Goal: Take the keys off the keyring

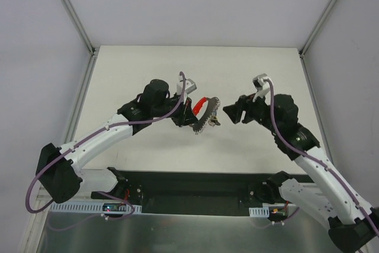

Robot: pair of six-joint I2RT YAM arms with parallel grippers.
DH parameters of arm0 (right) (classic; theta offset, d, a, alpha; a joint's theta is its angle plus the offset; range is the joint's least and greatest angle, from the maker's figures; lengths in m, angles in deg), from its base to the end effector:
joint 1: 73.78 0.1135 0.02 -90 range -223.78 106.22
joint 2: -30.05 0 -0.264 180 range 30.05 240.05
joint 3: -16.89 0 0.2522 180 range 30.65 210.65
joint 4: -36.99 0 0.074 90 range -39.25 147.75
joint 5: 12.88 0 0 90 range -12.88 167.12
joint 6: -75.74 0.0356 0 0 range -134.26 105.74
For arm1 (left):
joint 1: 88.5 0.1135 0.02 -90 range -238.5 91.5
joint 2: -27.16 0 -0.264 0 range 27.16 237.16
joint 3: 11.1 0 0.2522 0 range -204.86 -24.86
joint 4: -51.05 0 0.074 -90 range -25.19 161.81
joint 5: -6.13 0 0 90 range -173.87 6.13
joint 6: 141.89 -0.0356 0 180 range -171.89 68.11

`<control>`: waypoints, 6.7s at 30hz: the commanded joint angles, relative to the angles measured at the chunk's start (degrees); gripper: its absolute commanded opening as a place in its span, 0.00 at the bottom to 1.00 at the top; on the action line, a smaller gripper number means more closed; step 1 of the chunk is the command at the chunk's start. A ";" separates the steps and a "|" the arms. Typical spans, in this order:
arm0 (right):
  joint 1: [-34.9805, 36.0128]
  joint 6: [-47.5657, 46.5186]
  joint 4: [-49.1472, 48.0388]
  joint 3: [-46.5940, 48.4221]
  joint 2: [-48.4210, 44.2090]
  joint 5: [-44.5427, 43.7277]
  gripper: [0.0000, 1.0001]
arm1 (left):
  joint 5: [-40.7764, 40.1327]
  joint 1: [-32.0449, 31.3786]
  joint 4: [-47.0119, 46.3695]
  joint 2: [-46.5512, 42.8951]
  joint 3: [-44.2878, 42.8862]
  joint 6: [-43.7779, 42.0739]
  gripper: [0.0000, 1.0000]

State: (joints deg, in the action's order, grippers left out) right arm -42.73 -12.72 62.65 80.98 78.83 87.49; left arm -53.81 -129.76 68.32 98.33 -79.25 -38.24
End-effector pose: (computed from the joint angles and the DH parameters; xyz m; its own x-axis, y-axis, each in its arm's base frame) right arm 0.1651 0.1069 0.3591 -0.1716 -0.0724 -0.9825 -0.6547 0.7536 0.0588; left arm 0.2024 -0.2013 0.3137 -0.4714 0.1418 -0.8705 0.8363 0.3851 -0.3901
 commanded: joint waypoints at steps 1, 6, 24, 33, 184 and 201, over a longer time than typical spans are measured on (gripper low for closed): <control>0.15 -8.31 -8.82 -8.74 -8.50 3.85 0.65 | 5.95 -0.05 9.49 -3.23 -6.42 -9.15 0.00; 0.15 -9.80 -9.71 -10.78 -13.26 11.94 0.65 | 11.68 0.03 13.80 -6.74 -6.70 -13.12 0.00; 4.10 -11.91 -18.58 -19.03 -19.86 24.52 0.53 | 21.61 -0.05 20.66 -15.37 -5.90 -23.49 0.00; 10.08 -13.23 -22.18 -19.30 -13.63 23.48 0.54 | 24.60 -0.05 20.75 -14.05 -8.01 -23.32 0.00; 21.42 -20.53 -60.06 -29.14 6.60 4.75 0.39 | 7.90 -0.05 62.85 4.85 -40.00 -21.74 0.00; 21.42 -20.88 -56.03 -32.66 2.38 0.71 0.12 | 8.78 -0.05 61.01 4.94 -37.19 -21.82 0.00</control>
State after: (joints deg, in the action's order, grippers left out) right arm -21.59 -33.00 6.52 49.81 84.29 90.31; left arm -46.73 -129.72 131.02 104.32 -116.82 -60.33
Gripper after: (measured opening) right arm 0.142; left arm 0.040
